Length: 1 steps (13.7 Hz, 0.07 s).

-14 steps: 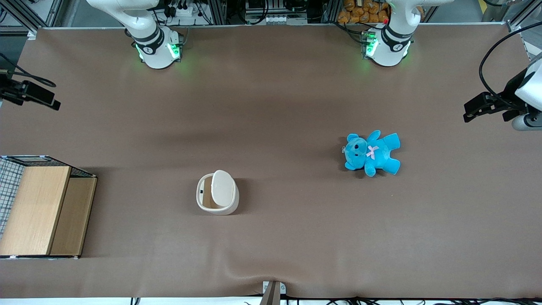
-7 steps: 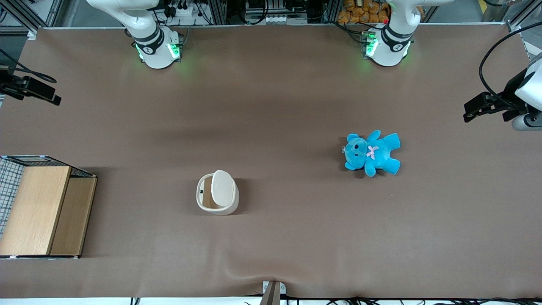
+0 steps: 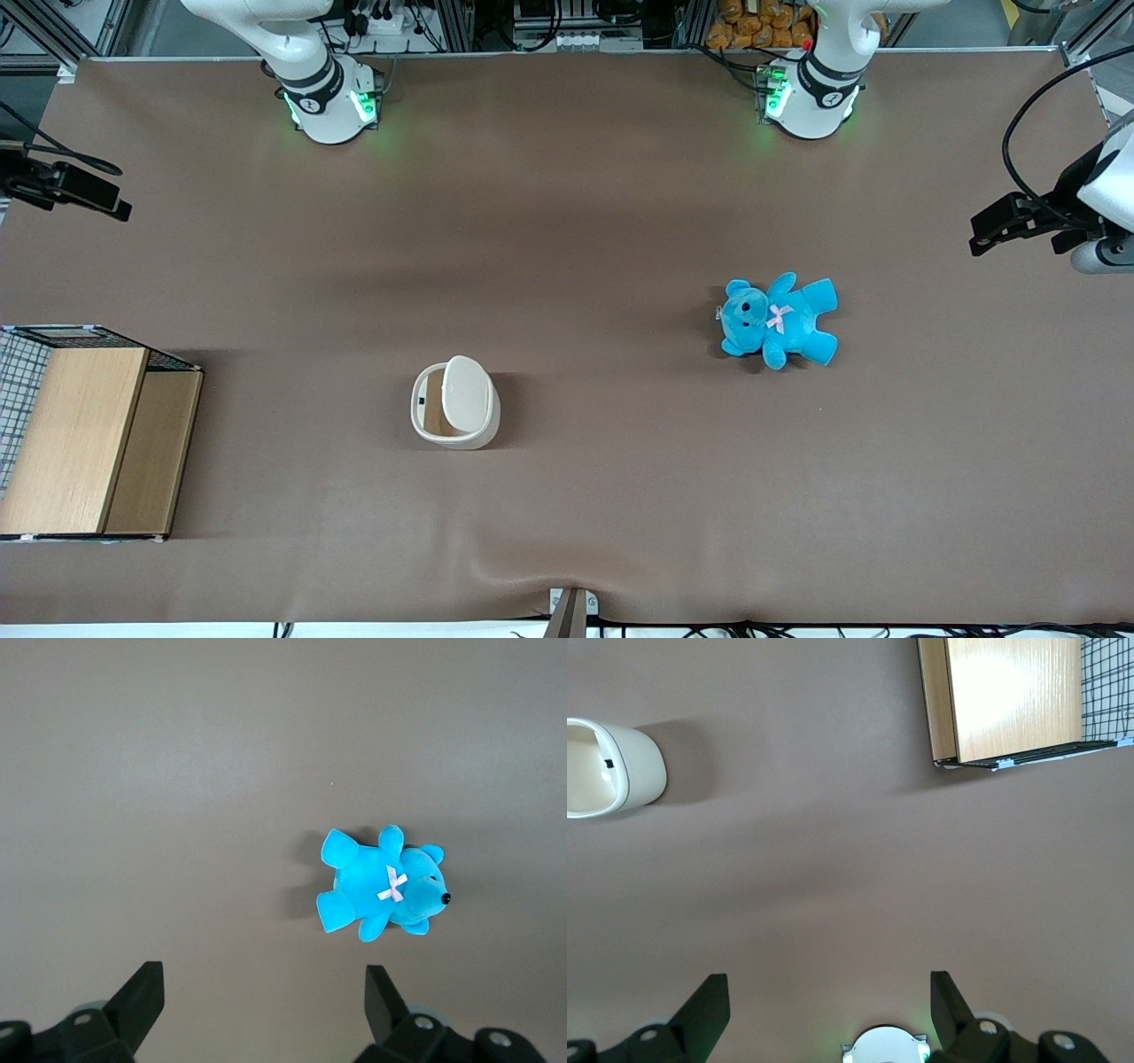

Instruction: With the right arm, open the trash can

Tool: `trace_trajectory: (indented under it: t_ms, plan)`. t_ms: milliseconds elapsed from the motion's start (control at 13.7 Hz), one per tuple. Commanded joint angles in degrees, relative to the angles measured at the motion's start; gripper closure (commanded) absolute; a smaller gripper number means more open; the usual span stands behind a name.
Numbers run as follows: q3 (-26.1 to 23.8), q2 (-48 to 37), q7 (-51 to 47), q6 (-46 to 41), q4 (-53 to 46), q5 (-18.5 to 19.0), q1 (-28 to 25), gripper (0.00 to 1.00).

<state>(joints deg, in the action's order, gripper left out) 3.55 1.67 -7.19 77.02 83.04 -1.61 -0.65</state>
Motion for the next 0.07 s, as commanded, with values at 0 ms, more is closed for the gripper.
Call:
trace_trajectory:
  t_ms: [0]
  plan:
    - [-0.91, -1.76, 0.6, 0.32, 1.51, 0.74, 1.09, 0.0]
